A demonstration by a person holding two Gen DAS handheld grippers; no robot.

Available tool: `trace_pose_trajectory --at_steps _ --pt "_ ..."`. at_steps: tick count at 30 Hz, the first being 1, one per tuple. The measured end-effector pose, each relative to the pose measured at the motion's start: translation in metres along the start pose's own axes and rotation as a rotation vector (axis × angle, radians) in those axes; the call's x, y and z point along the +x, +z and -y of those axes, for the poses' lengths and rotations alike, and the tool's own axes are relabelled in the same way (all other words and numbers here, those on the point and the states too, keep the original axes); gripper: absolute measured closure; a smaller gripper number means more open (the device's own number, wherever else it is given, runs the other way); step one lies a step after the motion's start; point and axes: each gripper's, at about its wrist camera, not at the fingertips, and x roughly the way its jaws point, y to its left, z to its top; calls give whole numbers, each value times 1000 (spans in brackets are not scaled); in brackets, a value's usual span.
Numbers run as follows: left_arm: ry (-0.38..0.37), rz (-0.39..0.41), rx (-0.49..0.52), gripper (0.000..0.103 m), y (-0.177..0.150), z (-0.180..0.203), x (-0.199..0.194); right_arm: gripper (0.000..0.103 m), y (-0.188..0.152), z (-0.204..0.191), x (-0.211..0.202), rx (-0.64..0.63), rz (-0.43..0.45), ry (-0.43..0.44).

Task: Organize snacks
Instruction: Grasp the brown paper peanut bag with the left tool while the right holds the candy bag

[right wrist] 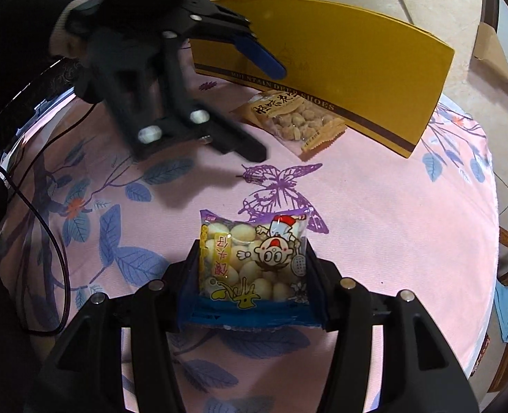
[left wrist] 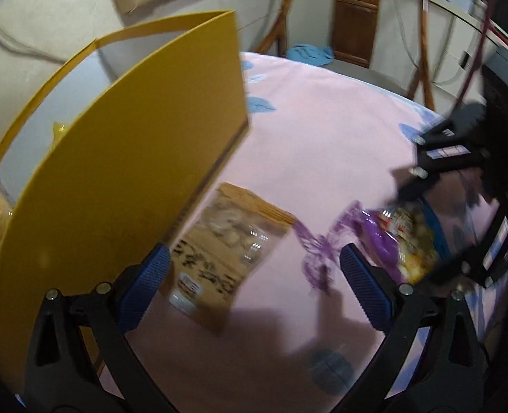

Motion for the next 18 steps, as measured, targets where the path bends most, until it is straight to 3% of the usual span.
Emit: trace_pose_trajectory --at_steps 4,9,13,18 --pt "-48 32 -23 2 2 1 6 45 -3 -2 -1 13 10 -12" --pt "27 -26 43 2 2 14 25 43 1 -7 2 30 10 -21" --pt "28 -24 55 2 -1 16 25 43 6 -9 5 65 5 -15" --pt "-39 -48 31 2 2 13 22 43 3 -9 0 83 -1 -4"
